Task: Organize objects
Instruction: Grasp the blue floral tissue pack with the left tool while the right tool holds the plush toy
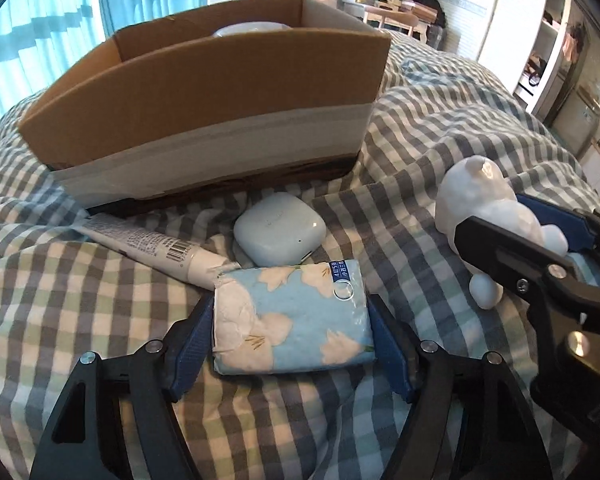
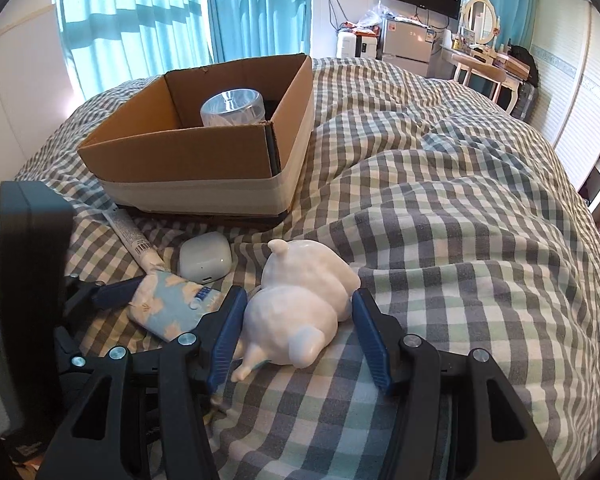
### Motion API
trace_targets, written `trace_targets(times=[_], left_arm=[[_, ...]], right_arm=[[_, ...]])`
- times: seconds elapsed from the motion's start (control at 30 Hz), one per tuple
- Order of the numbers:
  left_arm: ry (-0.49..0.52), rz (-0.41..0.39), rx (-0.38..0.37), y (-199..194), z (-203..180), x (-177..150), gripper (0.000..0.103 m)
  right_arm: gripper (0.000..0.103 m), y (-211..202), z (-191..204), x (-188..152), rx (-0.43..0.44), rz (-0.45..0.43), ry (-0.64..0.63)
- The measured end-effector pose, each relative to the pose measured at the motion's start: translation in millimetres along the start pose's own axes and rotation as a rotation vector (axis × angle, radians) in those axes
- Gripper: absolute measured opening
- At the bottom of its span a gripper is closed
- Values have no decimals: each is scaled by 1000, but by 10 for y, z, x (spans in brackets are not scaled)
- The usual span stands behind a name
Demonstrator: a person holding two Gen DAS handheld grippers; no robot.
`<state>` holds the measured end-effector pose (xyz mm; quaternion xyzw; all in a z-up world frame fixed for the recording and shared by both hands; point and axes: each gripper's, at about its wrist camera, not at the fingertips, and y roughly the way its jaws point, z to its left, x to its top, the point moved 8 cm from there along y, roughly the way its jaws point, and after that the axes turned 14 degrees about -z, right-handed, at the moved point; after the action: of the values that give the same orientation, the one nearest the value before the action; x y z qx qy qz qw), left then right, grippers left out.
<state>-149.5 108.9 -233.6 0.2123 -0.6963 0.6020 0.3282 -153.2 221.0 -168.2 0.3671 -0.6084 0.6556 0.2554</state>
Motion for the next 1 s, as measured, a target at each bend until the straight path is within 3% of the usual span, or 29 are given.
trace_targets(times=[0.57, 1.0], left_arm=[[-33, -176, 110, -904, 352, 221, 75], [-44, -286, 184, -1396, 633, 483, 75]], right_arm=[[54, -517, 41, 137, -107, -110, -51], [54, -829, 326, 377, -92, -179, -95]])
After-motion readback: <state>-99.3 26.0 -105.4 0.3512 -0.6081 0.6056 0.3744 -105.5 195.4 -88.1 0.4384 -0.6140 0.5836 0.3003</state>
